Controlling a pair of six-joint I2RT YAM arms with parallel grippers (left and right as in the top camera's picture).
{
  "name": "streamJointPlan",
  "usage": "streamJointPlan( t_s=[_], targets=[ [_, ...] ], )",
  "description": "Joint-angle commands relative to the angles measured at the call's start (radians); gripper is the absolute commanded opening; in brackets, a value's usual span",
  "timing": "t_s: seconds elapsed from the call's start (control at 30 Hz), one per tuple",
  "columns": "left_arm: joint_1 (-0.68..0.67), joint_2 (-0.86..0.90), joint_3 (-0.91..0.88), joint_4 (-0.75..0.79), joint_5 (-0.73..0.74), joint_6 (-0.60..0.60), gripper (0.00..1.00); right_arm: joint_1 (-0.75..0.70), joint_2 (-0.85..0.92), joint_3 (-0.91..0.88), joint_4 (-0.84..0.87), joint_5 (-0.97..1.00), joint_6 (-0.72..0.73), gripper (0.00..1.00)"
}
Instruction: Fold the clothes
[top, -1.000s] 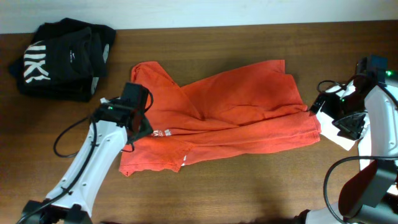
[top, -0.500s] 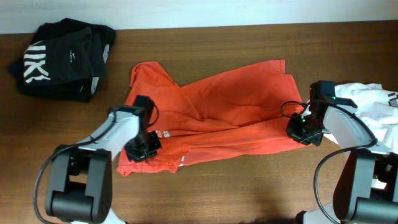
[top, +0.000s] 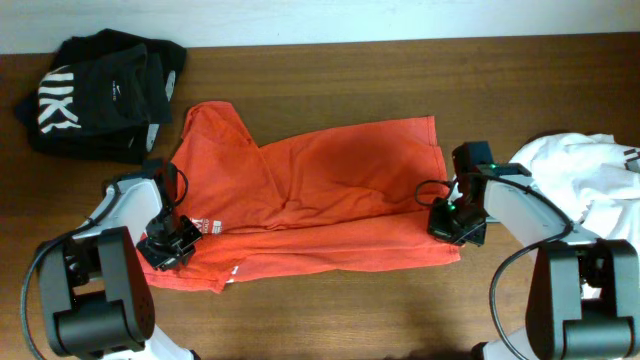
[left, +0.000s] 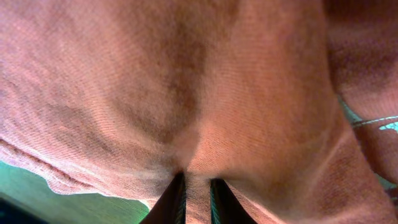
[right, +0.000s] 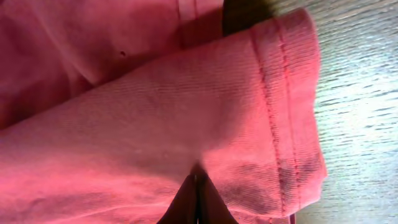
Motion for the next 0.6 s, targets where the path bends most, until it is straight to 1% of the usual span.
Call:
streamJointPlan(
  t_s=[0.0, 0.17, 0.23, 0.3, 0.33, 0.37, 0.43, 0.5, 0.57],
  targets=[
    [0.013, 0.045, -0.02, 0.002, -0.072, 0.006, 0.14, 0.006, -0.003, -0.015, -0.002, 0.072, 0.047, 0.04],
    [0.013, 0.045, -0.02, 0.003, -0.065, 0.036, 0.14, 0.006, -0.003, -0.104, 0.074, 0.08, 0.095, 0.04],
    [0.013, 0.045, -0.02, 0.001, -0.046, 0.055, 0.14, -0.011, -0.003, -0.111, 0.048, 0.093, 0.133, 0.04],
    [0.013, 0.043, -0.02, -0.028, -0.032, 0.057, 0.13, -0.063, -0.003, -0.111, 0.002, 0.098, 0.148, 0.04],
    [0.013, 0.041, -0.02, -0.056, -0.023, 0.051, 0.1, -0.091, -0.003, -0.111, -0.023, 0.102, 0.147, 0.04],
    [0.013, 0.034, -0.02, -0.089, -0.019, 0.033, 0.03, -0.127, -0.003, -0.109, -0.048, 0.114, 0.147, 0.04],
    [0.013, -0.011, -0.02, -0.164, -0.019, 0.023, 0.02, -0.189, -0.009, -0.103, -0.088, 0.162, 0.148, 0.04],
    [0.013, -0.107, -0.02, -0.214, 0.007, 0.023, 0.02, -0.265, -0.03, -0.077, -0.159, 0.197, 0.148, 0.04],
    [0.013, -0.249, -0.02, -0.242, 0.044, 0.028, 0.02, -0.322, -0.089, -0.035, -0.24, 0.21, 0.147, 0.04]
  ],
)
